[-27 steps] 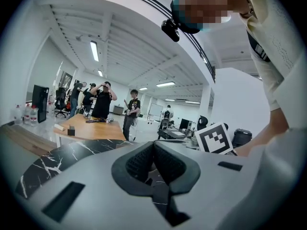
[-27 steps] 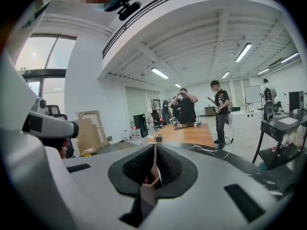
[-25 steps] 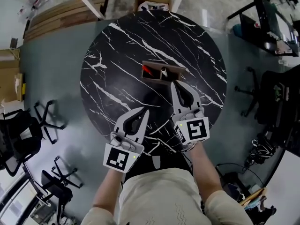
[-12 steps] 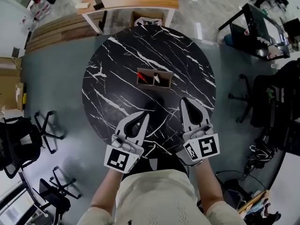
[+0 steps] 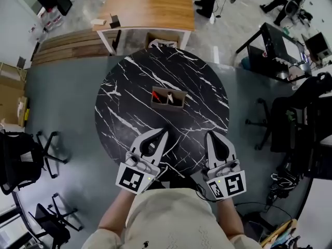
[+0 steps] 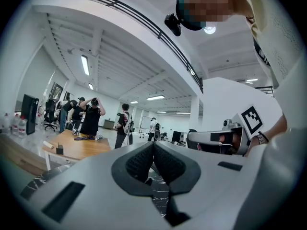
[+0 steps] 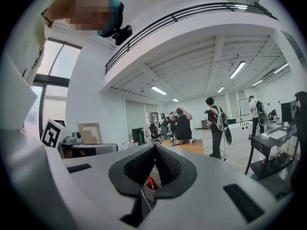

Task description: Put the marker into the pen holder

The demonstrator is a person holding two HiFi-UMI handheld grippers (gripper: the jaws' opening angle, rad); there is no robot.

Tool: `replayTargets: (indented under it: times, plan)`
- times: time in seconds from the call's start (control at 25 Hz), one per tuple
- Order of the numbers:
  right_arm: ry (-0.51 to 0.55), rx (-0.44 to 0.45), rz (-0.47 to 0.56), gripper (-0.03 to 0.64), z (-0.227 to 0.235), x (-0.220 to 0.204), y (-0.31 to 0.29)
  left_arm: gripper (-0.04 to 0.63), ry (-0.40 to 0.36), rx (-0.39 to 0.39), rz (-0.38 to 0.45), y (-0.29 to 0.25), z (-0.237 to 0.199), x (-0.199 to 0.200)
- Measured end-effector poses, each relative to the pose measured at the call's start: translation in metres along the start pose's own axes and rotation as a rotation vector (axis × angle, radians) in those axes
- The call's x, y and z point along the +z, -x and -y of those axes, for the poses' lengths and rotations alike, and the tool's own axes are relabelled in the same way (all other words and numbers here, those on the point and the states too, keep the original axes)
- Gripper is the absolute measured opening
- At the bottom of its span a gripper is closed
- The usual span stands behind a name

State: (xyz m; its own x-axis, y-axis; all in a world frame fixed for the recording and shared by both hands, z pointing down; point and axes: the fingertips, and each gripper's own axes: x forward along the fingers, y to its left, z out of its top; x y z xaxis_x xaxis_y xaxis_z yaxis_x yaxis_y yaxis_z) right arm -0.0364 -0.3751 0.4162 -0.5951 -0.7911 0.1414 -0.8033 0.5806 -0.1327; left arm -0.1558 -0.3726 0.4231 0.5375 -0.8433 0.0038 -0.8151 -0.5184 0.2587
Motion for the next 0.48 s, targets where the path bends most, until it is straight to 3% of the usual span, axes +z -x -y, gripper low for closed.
replayTargets:
  times: [0.16, 0.48]
  plan:
    - [0.023, 0.018, 0.034, 0.015, -0.012, 0.023, 0.016, 0.012, -0.058, -0.015, -0.05, 0.021, 0.011, 0.003]
    - [0.077, 0.078, 0.037, 0.015, -0.036, 0.034, 0.016, 0.012, -0.062, 0.015, 0.005, 0.042, 0.015, 0.022]
